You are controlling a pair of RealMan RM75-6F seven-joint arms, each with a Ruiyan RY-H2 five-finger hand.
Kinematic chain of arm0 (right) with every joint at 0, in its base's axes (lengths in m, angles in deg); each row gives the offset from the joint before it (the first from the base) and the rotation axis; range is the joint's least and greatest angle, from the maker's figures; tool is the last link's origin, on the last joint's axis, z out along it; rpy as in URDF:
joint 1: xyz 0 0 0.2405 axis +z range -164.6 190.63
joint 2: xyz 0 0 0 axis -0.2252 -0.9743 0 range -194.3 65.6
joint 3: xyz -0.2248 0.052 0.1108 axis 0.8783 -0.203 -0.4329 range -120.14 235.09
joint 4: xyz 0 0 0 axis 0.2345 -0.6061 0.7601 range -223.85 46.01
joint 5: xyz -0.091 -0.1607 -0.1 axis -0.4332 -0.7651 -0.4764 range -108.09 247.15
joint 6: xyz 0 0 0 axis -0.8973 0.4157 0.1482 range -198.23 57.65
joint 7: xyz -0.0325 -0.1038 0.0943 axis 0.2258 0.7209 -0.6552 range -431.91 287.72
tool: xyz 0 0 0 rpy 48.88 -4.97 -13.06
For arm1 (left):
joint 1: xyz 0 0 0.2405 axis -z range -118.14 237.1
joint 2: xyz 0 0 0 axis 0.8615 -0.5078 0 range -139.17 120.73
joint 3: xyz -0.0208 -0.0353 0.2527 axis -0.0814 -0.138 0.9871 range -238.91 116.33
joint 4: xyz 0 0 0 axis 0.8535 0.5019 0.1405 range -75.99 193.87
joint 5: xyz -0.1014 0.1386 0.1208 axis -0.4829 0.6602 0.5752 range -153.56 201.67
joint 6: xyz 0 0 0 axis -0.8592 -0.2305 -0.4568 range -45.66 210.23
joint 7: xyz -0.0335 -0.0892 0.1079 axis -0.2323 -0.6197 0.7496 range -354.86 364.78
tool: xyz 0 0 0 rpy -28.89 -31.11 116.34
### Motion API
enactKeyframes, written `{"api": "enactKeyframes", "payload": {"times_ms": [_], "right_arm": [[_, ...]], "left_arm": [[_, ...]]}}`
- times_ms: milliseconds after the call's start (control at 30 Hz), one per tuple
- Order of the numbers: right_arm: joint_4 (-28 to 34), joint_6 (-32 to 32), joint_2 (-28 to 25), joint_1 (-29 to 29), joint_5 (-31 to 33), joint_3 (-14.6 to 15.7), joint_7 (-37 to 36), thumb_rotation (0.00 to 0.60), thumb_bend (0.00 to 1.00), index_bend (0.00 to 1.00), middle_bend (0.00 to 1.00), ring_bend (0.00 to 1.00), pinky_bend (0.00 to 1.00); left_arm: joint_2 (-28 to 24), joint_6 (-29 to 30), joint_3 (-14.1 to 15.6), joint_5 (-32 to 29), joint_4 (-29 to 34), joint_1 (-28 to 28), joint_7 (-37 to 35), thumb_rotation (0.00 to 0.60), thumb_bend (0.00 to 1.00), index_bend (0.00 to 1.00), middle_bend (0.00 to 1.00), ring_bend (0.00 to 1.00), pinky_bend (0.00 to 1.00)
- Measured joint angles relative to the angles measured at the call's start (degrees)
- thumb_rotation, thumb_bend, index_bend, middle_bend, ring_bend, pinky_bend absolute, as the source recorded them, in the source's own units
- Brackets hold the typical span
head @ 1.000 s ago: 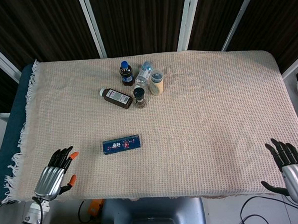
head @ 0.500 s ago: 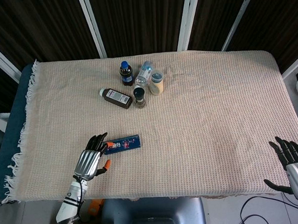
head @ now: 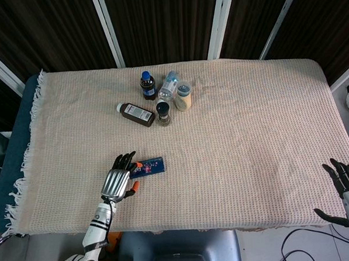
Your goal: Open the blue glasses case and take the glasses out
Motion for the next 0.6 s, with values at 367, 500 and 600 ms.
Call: {"api": "enactKeyframes", "payload": {"times_ms": [367, 500, 600], "right_arm": [[-0.37, 0.99, -0.44, -0.57, 0.10, -0.17, -1.31, 0.600, 0.10, 0.00, 0.00, 0.00, 0.00], [-0.42, 1.09, -0.45, -0.66, 0.15, -0.22, -1.32, 0.600, 0.10, 0.00, 0.00, 0.00, 0.00], [-0.44, 1.22, -0.43, -0.77, 0.17, -0.25, -1.28, 0.600, 0.10, 0.00, 0.00, 0.00, 0.00]], "left_arm": [[4.95, 0.15, -1.36, -2.41, -7.31, 3.15, -0.76, 0.600, 0.38, 0.31, 0.00, 0.00, 0.00], [5.21, 0.25, -1.31, -2.64, -7.75, 3.54, -1.66, 0.600, 0.38, 0.37, 0.00, 0.00, 0.00], [5.42, 0.40, -1.22, -2.67, -8.10, 3.77, -2.23, 0.600, 0.38, 0.43, 0.00, 0.00, 0.00]]}}
